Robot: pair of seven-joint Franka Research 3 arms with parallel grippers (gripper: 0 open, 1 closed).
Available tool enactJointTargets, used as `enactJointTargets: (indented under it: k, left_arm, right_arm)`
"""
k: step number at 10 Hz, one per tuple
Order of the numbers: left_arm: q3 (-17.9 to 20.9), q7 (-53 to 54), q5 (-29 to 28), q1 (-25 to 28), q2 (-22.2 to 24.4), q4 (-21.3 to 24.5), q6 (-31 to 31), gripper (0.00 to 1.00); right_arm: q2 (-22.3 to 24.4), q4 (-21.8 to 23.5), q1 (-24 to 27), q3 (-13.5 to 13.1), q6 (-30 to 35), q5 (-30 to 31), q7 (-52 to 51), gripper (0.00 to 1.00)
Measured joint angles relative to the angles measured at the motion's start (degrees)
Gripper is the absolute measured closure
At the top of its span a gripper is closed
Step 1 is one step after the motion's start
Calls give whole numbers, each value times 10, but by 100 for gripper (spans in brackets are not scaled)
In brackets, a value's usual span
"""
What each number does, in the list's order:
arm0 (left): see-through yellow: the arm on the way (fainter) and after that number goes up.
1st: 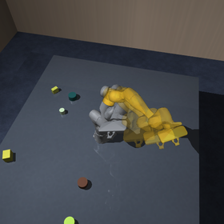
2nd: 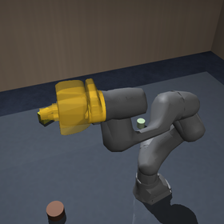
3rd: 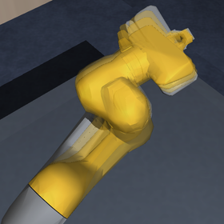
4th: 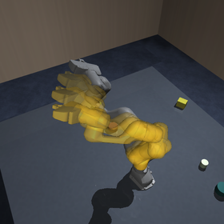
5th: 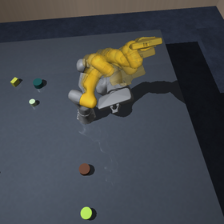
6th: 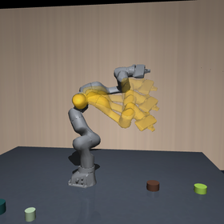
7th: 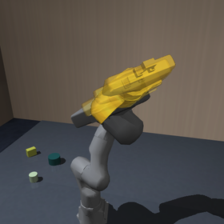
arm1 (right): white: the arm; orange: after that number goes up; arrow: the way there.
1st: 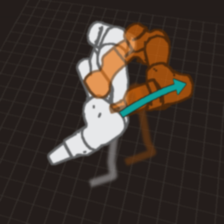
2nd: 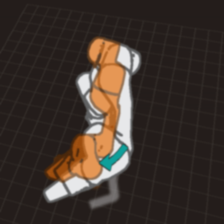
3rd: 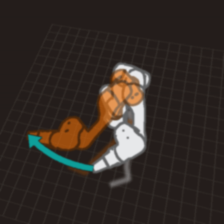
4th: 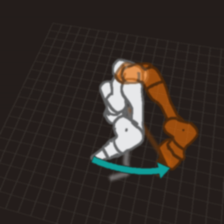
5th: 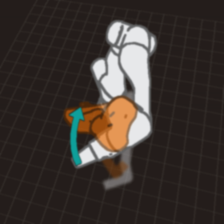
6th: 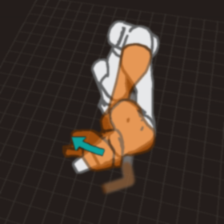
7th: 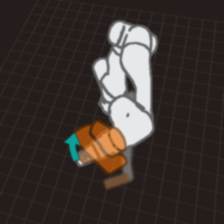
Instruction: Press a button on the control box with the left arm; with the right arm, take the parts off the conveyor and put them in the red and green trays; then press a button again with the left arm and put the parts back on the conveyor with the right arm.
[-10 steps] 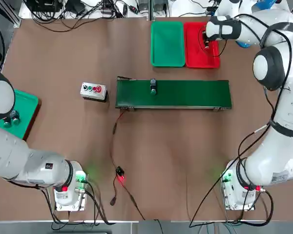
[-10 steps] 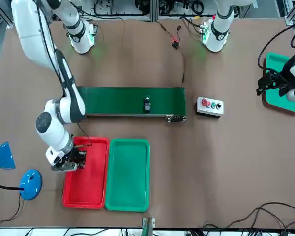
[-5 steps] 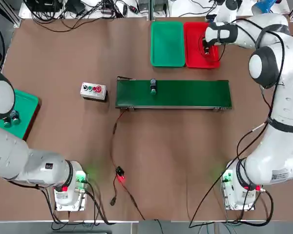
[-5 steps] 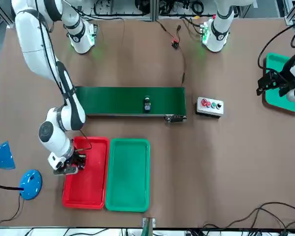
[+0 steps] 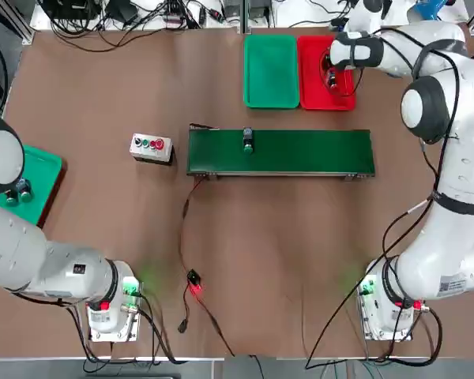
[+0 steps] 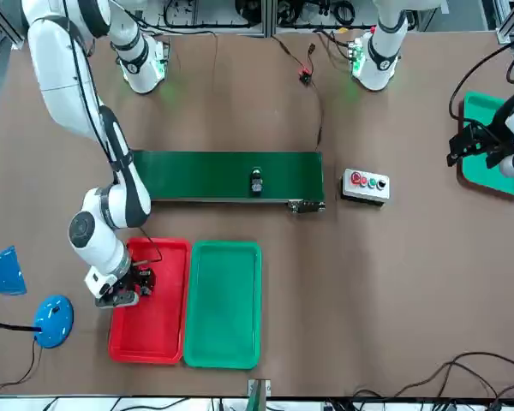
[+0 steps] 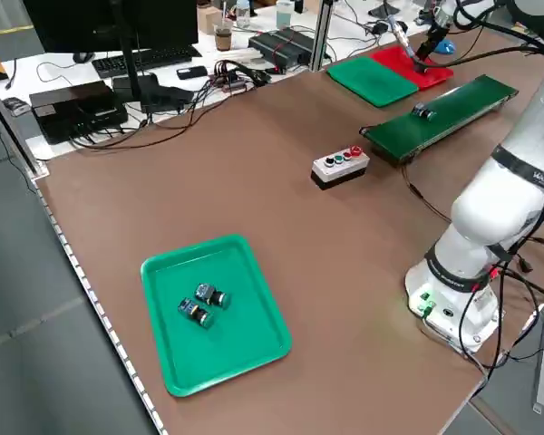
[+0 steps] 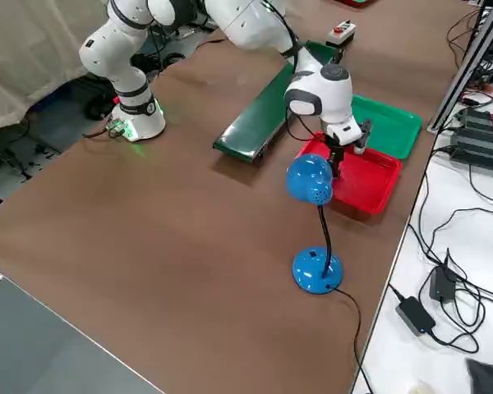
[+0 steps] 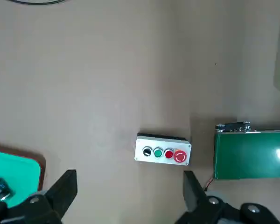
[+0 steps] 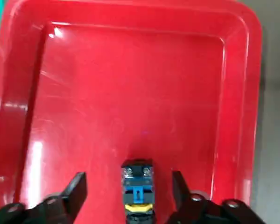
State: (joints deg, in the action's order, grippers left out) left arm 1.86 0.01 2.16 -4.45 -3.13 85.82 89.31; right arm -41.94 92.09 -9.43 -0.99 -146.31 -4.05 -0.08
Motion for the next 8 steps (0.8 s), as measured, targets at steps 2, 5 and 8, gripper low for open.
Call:
enactJointTargets:
  k: [2, 5, 8]
  left_arm:
    - [0, 0, 0, 0, 0, 0, 0, 0]
    - [0, 0, 0, 0, 0, 0, 0, 0]
    - [0, 0, 0, 0, 0, -1, 0, 0]
  right_arm:
    - [20, -17, -37, 4, 72, -1, 6, 1]
    - [98, -20, -122, 6, 197, -1, 118, 1]
    - [151, -18, -191, 7, 305, -2, 228, 1]
